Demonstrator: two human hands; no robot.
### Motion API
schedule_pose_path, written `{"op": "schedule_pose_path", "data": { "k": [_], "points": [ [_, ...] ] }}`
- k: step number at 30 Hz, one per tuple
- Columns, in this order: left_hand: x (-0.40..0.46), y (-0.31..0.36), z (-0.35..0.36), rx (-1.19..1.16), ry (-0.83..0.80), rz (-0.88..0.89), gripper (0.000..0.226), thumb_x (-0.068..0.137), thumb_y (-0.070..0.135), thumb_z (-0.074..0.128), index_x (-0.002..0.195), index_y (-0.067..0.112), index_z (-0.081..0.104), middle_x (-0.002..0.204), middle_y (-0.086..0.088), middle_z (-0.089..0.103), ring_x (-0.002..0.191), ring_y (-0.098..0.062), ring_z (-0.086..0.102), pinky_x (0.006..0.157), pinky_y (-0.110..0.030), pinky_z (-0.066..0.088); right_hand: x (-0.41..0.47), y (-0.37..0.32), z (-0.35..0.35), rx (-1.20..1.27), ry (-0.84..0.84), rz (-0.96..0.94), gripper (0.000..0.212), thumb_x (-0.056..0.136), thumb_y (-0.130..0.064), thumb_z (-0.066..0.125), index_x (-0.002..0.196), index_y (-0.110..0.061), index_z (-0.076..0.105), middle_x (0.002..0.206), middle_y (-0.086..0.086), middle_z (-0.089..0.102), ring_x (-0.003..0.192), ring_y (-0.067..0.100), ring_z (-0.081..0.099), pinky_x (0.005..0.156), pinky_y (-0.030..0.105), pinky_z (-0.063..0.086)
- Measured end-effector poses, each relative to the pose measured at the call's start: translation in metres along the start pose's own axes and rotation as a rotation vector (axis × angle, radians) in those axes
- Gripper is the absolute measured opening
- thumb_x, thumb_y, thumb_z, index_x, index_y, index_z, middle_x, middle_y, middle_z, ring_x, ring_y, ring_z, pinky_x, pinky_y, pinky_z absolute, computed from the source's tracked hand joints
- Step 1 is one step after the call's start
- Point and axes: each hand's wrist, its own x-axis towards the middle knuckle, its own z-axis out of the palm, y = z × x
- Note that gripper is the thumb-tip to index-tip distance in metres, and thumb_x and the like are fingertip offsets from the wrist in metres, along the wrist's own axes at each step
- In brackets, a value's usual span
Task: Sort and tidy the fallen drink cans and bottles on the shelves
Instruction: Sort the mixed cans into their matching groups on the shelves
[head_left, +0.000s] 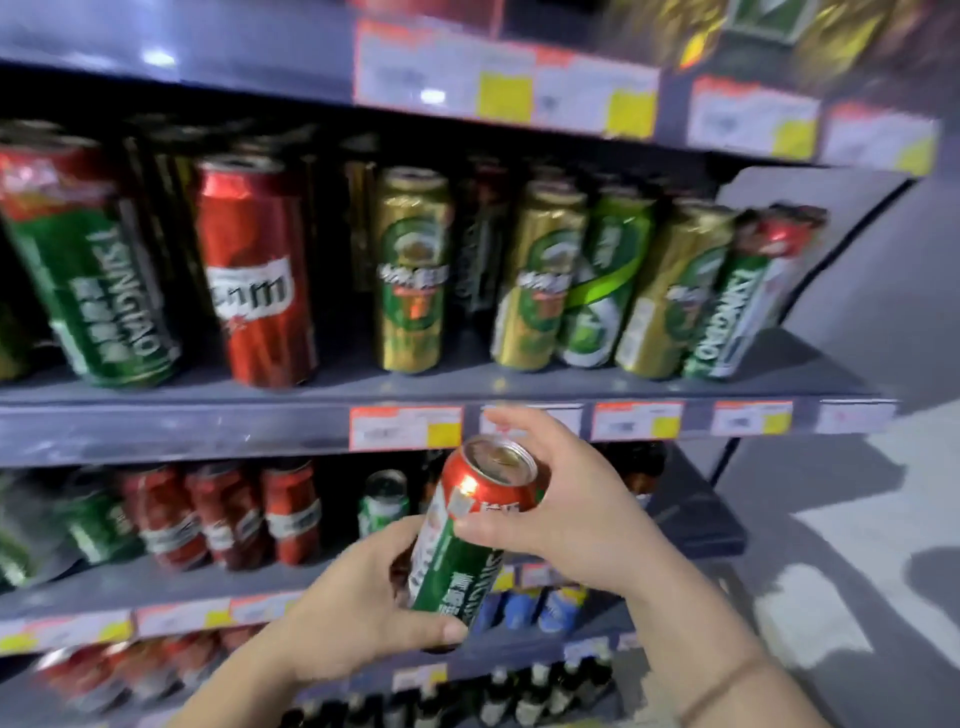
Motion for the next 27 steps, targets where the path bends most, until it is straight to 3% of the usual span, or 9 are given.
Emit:
{"op": "schedule_pose_path", "data": {
  "k": [2, 4, 8, 11, 14, 18, 22, 24, 27],
  "points": [
    [0.013, 0.032, 0.003, 0.075, 0.075, 0.101, 0.064, 0.061, 0.037, 0.089, 0.116, 0.049, 0.059, 0.114, 0.035, 0.062, 0.108, 0.012, 0.058, 0.089, -0.008, 0.042, -0.008, -0.014, -0.024, -0.001, 0.06, -0.034, 0.079, 0.062, -0.047, 0.086, 0.125, -0.06, 0.041, 0.12, -0.033, 0.052, 0.103, -0.011, 0.058, 0.083, 0.017, 0.052],
    [0.023, 0.059, 0.006, 0.023, 0.114, 0.164, 0.062, 0.058, 0.041, 0.088, 0.11, 0.058, 0.058, 0.109, 0.033, 0.065, 0.103, 0.012, 0.06, 0.082, -0.005, 0.043, -0.014, -0.019, -0.044, 0.042, 0.179, -0.072, 0.084, 0.056, -0.057, 0.084, 0.127, -0.06, 0.041, 0.125, -0.029, 0.053, 0.11, -0.005, 0.058, 0.091, 0.028, 0.052],
    [0.047, 0.098, 0.018, -0.009, 0.184, 0.25, 0.054, 0.06, 0.037, 0.086, 0.109, 0.04, 0.065, 0.103, 0.03, 0.068, 0.097, 0.011, 0.062, 0.076, -0.003, 0.042, -0.02, -0.011, -0.06, 0.063, 0.284, -0.035, 0.083, 0.05, -0.057, 0.084, 0.124, -0.05, 0.046, 0.115, -0.024, 0.063, 0.107, -0.003, 0.061, 0.095, 0.034, 0.051],
    [0.062, 0.117, 0.027, 0.02, 0.255, 0.303, 0.047, 0.068, 0.022, 0.086, 0.109, 0.034, 0.066, 0.098, 0.029, 0.069, 0.092, 0.011, 0.063, 0.071, -0.003, 0.041, -0.024, -0.004, -0.06, -0.009, 0.33, 0.011, 0.073, 0.061, -0.046, 0.082, 0.125, -0.045, 0.047, 0.115, -0.026, 0.061, 0.105, -0.009, 0.057, 0.093, 0.026, 0.048],
    [0.071, 0.127, 0.032, 0.063, 0.307, 0.323, 0.043, 0.072, 0.02, 0.082, 0.108, 0.039, 0.066, 0.097, 0.032, 0.068, 0.091, 0.011, 0.061, 0.069, -0.003, 0.042, -0.019, -0.003, -0.065, 0.005, 0.395, -0.009, 0.068, 0.069, -0.041, 0.081, 0.128, -0.042, 0.049, 0.121, -0.025, 0.059, 0.11, -0.006, 0.055, 0.095, 0.025, 0.047],
    [0.08, 0.132, 0.023, 0.127, 0.412, 0.321, 0.042, 0.073, 0.025, 0.08, 0.101, 0.052, 0.064, 0.102, 0.033, 0.064, 0.098, 0.011, 0.057, 0.075, -0.008, 0.044, -0.003, -0.011, -0.063, -0.008, 0.409, -0.093, 0.059, 0.073, -0.039, 0.077, 0.116, -0.059, 0.043, 0.125, -0.027, 0.05, 0.111, -0.009, 0.049, 0.087, 0.011, 0.041],
    [0.088, 0.134, 0.026, 0.083, 0.445, 0.28, 0.05, 0.073, 0.021, 0.081, 0.11, 0.044, 0.058, 0.1, 0.03, 0.066, 0.094, 0.013, 0.059, 0.069, -0.009, 0.046, 0.004, -0.005, -0.067, 0.033, 0.437, -0.074, 0.075, 0.073, -0.045, 0.075, 0.139, -0.047, 0.039, 0.129, -0.028, 0.049, 0.118, -0.005, 0.048, 0.1, 0.025, 0.045],
    [0.096, 0.135, 0.036, 0.058, 0.482, 0.241, 0.06, 0.068, 0.026, 0.083, 0.116, 0.043, 0.051, 0.101, 0.027, 0.065, 0.091, 0.012, 0.061, 0.069, -0.014, 0.048, 0.003, 0.002, -0.074, 0.06, 0.463, -0.054, 0.078, 0.068, -0.051, 0.075, 0.137, -0.046, 0.04, 0.126, -0.028, 0.052, 0.116, -0.005, 0.05, 0.098, 0.028, 0.048],
    [0.113, 0.143, 0.062, 0.019, 0.468, 0.235, 0.057, 0.066, 0.019, 0.083, 0.108, 0.043, 0.052, 0.091, 0.03, 0.067, 0.085, 0.012, 0.063, 0.064, -0.01, 0.049, -0.004, 0.013, -0.093, 0.063, 0.531, -0.022, 0.077, 0.059, -0.054, 0.076, 0.128, -0.049, 0.043, 0.114, -0.026, 0.059, 0.104, -0.008, 0.055, 0.088, 0.025, 0.051]
  ]
}}
